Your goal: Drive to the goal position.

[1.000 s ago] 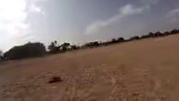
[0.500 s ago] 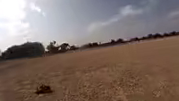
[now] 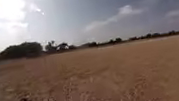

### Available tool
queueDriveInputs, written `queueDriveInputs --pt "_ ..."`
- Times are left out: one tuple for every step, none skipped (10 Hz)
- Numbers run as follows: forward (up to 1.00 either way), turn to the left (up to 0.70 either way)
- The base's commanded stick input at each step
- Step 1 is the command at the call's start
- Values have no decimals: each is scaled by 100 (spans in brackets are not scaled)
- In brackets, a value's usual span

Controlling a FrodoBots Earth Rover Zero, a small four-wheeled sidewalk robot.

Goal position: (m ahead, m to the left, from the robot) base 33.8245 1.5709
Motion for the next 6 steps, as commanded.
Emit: queueDriveInputs --pt "100 0" --pt "100 0" --pt "100 0" --pt "100 0" --pt "100 0" --pt "100 0"
